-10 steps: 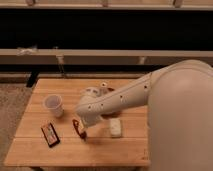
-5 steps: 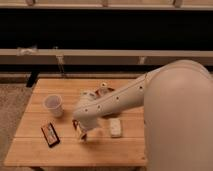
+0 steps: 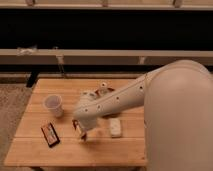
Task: Drag the pepper across the table
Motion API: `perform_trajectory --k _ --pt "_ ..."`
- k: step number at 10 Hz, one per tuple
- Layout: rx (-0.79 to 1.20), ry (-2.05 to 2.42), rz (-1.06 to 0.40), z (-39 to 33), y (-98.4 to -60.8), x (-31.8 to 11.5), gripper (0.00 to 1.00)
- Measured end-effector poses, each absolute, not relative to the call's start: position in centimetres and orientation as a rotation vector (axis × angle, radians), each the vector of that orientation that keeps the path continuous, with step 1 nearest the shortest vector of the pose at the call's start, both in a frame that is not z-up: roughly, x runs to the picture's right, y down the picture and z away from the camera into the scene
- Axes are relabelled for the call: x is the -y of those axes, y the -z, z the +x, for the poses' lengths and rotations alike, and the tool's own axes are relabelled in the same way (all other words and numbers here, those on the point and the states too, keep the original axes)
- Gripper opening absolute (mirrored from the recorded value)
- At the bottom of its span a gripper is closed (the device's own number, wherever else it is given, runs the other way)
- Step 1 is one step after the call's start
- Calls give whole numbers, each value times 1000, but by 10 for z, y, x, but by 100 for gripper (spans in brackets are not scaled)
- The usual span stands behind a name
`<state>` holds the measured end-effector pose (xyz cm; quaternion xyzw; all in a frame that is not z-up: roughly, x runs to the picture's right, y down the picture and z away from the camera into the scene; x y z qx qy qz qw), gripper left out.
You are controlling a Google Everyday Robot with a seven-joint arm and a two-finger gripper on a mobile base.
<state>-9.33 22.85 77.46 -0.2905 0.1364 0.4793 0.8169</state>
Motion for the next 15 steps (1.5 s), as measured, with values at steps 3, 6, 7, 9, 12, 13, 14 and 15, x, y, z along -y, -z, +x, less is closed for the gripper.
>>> perform_trajectory --k 3,6,7,9,12,13,14,15 --pt "-283 -976 -630 -113 -782 -250 80" --pt "-268 -976 -658 -115 -782 -266 80" --pt "-263 -977 -668 -116 -782 -271 80" --pt "-260 -982 -677 -114 -783 -277 76" --pt "-255 -988 -686 -112 -785 -281 46" --pt "-253 -991 -687 -112 -785 -281 35" --pt "-254 -993 -688 -112 -785 -281 25" --pt "-255 -994 -688 -111 -784 -280 17"
